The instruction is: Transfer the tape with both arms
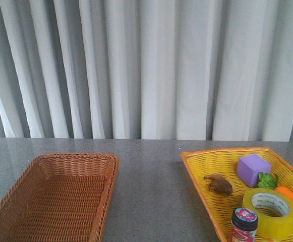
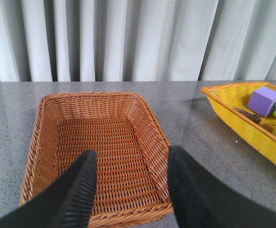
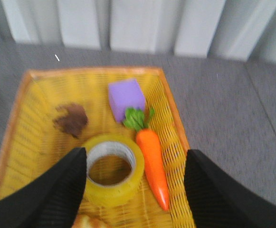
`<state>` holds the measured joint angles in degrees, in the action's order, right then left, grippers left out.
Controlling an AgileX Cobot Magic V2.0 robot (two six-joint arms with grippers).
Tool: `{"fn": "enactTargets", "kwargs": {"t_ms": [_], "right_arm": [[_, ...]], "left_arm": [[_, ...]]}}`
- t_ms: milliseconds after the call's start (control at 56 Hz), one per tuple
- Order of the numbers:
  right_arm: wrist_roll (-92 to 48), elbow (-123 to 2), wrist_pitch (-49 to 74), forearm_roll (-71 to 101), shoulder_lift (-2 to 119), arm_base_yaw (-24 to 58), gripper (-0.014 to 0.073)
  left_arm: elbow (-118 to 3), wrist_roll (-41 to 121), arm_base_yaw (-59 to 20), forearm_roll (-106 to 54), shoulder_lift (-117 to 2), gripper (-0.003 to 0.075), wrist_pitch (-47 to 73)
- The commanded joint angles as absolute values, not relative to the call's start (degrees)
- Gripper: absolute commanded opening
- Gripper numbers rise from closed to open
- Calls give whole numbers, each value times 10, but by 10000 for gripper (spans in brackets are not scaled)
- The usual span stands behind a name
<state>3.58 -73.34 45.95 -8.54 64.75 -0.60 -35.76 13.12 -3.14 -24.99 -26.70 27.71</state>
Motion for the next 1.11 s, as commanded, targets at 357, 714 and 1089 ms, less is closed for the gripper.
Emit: {"fn": "enactTargets", "kwargs": {"t_ms": [357,714,1089], "right_arm": [[80,-805,467,-124,880,-14,456],[97,-805,454,-127,959,-26,456],[116,-805,415,-131,1010,-26,446]], "left_arm": [[-377,132,-30,-258,-278,347,249],[-377,132,-30,-258,-278,347,257],[-377,132,-30,-258,-278,347,271]]}}
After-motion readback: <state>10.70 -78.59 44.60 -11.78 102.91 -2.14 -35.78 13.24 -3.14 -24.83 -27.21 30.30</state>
